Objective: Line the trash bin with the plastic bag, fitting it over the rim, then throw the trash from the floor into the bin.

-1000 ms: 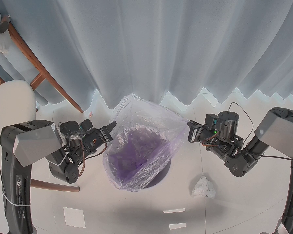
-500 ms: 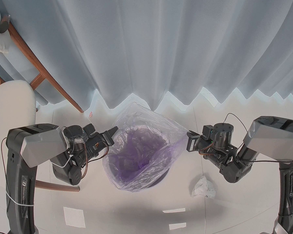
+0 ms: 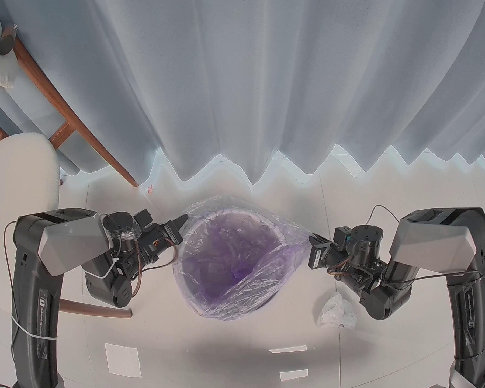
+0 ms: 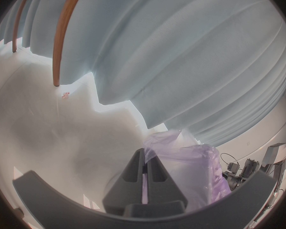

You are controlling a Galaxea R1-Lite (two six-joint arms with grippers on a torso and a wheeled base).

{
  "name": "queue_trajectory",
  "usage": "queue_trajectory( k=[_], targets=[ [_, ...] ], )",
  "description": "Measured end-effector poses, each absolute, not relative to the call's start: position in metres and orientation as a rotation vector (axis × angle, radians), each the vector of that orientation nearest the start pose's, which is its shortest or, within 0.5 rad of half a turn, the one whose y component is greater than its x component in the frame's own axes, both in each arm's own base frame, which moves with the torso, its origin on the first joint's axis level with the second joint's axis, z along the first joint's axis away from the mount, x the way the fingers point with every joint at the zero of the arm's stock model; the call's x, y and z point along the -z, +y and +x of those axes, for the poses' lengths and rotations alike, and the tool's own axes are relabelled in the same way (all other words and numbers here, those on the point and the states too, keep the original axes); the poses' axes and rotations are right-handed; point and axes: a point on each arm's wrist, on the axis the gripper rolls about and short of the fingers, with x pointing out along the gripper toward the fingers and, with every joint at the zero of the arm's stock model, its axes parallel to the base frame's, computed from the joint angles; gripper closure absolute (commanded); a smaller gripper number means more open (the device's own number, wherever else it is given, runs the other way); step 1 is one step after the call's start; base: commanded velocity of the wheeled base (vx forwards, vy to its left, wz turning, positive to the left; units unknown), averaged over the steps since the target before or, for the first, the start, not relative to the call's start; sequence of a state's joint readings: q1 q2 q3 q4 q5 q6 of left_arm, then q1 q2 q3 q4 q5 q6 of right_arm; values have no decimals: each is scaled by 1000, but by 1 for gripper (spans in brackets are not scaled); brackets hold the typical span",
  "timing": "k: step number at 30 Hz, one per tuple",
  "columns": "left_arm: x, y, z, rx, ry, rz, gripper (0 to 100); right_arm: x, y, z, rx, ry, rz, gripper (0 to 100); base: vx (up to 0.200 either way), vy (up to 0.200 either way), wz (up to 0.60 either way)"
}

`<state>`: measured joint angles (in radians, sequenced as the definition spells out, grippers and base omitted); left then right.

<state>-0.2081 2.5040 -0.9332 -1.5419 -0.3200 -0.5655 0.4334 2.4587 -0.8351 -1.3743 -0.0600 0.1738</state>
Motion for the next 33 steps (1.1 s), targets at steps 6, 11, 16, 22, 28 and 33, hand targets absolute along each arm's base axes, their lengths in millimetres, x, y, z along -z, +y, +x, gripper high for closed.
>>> queue_trajectory(
  k=[6, 11, 16, 22, 28, 33],
  targets=[
    [1, -86, 409, 483, 171, -555, 100, 29, 166, 354, -356, 287, 106, 100, 0, 0, 0],
    [1, -86, 410, 478, 172, -553, 100, 34, 166, 349, -360, 286, 106, 100, 0, 0, 0],
    [4, -84, 409, 473, 177, -545, 0, 36, 164, 344, -356, 298, 111, 0, 0, 0, 0],
    [4, -83, 408, 460, 178, -544, 0, 22, 165, 331, -361, 287, 246, 0, 0, 0, 0],
    [0, -84, 404, 425, 167, -547, 0, -14, 168, 306, -408, 296, 418, 0, 0, 0, 0],
    [-13, -89, 392, 403, 163, -551, 0, -46, 166, 279, -452, 310, 541, 0, 0, 0, 0]
  ],
)
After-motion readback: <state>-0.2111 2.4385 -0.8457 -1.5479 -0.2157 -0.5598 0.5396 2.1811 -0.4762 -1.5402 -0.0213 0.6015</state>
